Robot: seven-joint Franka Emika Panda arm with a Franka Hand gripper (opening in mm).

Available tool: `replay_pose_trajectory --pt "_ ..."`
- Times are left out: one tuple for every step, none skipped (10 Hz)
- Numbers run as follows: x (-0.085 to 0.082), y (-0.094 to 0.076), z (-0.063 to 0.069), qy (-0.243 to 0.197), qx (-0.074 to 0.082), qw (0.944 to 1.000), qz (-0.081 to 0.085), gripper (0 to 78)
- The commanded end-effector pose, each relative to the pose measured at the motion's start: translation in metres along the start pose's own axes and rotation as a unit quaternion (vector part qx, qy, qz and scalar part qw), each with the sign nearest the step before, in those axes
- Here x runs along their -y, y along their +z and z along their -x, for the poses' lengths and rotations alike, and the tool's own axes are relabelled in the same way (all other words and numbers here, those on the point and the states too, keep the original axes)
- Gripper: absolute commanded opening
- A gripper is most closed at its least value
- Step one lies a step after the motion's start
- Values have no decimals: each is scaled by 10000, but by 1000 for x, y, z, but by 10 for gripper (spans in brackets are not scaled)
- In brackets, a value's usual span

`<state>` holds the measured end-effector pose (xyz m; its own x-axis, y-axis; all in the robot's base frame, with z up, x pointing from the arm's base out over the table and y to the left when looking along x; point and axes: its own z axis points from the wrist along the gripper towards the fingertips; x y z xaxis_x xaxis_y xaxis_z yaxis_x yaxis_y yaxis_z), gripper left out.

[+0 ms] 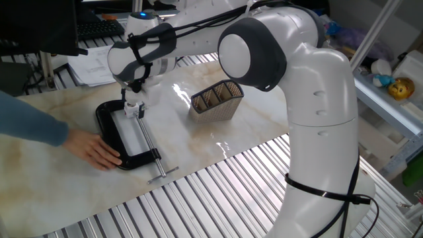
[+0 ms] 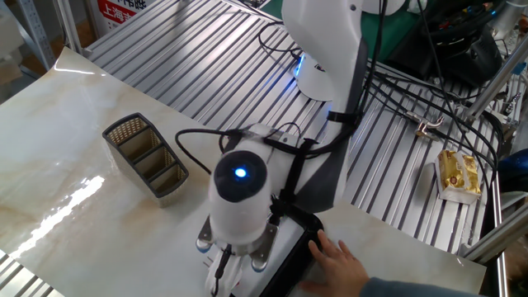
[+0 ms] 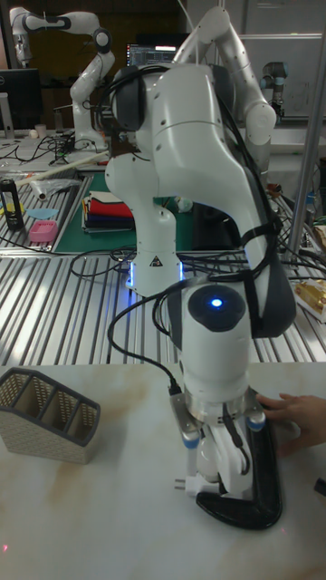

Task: Install the light bulb by rotating it

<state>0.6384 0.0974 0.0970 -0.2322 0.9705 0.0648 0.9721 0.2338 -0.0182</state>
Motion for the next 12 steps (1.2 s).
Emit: replay_pose_trajectory --pt "0 0 -1 -816 -435 9957 -59 774" --pt "0 0 -1 -925 -503 9944 -52 774" --pt "0 0 -1 -940 -544 9941 -50 774" --pt "0 0 -1 -956 -566 9938 -55 774" --pt "0 0 -1 -1096 -604 9921 -107 774" --pt "0 0 -1 -1108 -601 9919 -135 774" --pt "0 0 -1 -1144 -589 9916 -139 774" --pt "0 0 -1 -1251 -555 9905 -115 774" --pt "0 0 -1 -1265 -551 9904 -112 774" --pt "0 -1 -1 -1362 -531 9892 -73 774" --pt "1 -1 -1 -1449 -497 9882 -51 774" --pt "1 -2 -1 -1514 -495 9872 -49 774"
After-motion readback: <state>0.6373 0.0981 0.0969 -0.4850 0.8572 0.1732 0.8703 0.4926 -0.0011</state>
